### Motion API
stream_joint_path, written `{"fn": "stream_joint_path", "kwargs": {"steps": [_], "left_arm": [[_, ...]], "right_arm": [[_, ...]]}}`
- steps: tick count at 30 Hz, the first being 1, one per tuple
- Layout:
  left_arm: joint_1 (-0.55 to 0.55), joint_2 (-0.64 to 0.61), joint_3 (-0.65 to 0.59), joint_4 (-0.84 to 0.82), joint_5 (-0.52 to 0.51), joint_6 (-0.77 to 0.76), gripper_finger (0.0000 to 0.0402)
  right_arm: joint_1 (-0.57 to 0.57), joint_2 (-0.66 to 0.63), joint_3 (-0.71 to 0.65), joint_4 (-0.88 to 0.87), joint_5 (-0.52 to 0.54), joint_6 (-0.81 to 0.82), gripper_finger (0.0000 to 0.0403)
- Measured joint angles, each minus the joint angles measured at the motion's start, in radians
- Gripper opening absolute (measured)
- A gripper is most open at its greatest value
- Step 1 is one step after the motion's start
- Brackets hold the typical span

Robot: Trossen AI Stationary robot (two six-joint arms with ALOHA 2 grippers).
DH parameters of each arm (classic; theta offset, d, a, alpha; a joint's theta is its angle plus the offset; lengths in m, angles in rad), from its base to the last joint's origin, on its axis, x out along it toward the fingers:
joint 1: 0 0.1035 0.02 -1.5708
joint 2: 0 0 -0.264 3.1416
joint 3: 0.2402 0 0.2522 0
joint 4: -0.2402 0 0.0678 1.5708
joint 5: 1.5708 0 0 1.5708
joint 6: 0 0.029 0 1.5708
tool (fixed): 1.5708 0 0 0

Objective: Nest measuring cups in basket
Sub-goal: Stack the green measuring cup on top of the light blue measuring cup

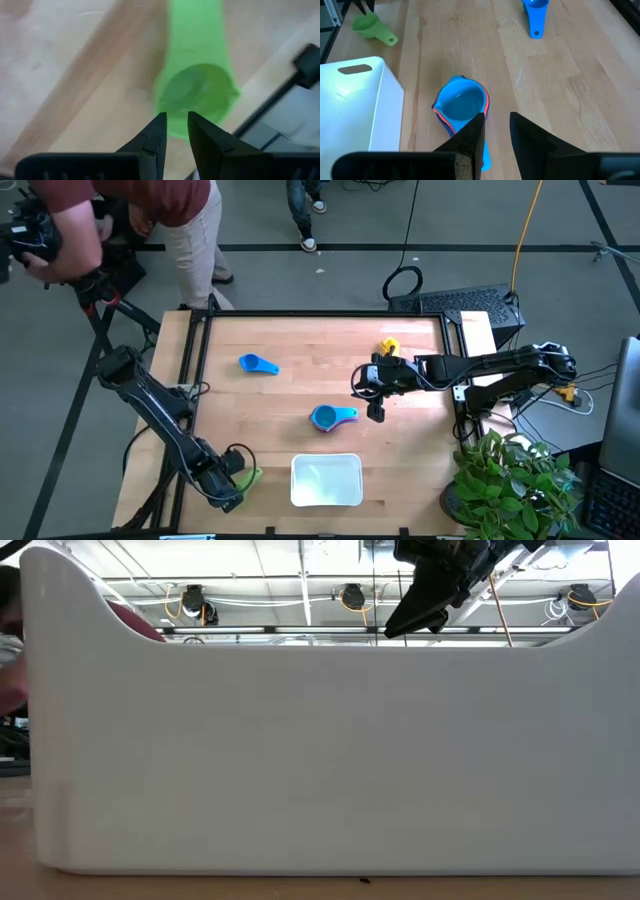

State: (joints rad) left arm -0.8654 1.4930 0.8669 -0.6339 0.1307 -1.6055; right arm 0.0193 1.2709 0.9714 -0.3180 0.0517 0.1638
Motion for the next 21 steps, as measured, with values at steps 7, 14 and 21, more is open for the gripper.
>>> {"fn": "stream_joint_path", "kwargs": {"steps": [7,14,21], "left_arm": [[-0.014,-0.007,0.0,-0.055,-0.004,-0.04,0.0096],[-0.019,-0.007,0.0,-0.042,-0.057,-0.049,0.0168],[-0.021,-0.007,-0.02,-0.019,-0.064,-0.072,0.0221]], "right_arm": [[0.0,0.0,0.0,0.0,0.0,0.0,0.0084],[0.0,0.0,0.0,0.0,0.0,-0.002,0.0084],[0.0,0.0,0.0,-0.001,0.0,-0.004,0.0084]]}}
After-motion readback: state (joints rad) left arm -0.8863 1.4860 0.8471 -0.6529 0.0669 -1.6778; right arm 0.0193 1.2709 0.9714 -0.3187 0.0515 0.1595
